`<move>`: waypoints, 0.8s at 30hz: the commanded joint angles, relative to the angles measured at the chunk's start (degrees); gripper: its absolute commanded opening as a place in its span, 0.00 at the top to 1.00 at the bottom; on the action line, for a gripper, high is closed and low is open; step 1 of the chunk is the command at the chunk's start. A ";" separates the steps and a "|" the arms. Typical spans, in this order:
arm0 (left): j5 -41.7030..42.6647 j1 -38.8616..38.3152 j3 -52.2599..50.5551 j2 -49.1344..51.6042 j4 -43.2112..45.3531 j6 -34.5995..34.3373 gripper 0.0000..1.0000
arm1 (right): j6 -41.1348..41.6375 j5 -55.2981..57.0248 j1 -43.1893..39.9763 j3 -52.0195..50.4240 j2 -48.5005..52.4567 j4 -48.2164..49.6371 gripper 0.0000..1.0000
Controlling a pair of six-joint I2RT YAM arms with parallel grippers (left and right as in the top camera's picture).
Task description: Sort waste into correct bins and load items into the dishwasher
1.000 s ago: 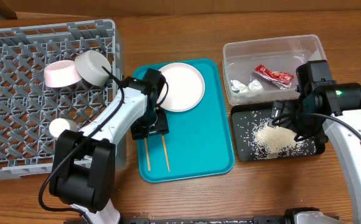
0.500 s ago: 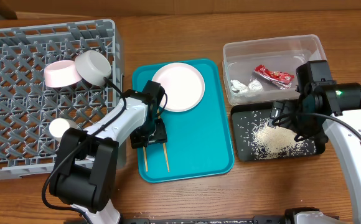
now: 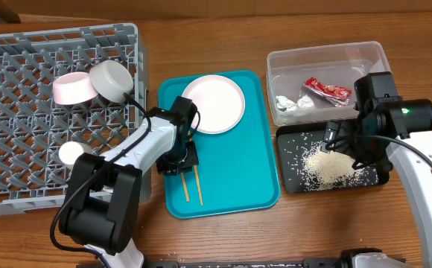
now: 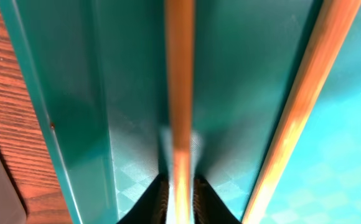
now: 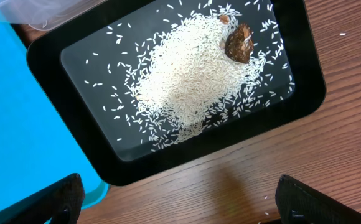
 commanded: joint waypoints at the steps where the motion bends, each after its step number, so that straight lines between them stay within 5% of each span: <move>1: -1.14 0.33 -1.16 0.72 0.24 -0.15 0.96 | 0.09 0.57 -0.13 0.46 -0.57 0.09 0.00; 10: -0.85 0.39 3.69 -1.84 -3.56 0.37 0.96 | 0.07 0.61 -0.13 0.46 -0.57 -0.74 0.00; 24: -5.77 10.58 14.62 -16.92 -11.63 19.17 0.96 | 0.09 0.61 -0.13 0.46 -0.57 -0.72 0.00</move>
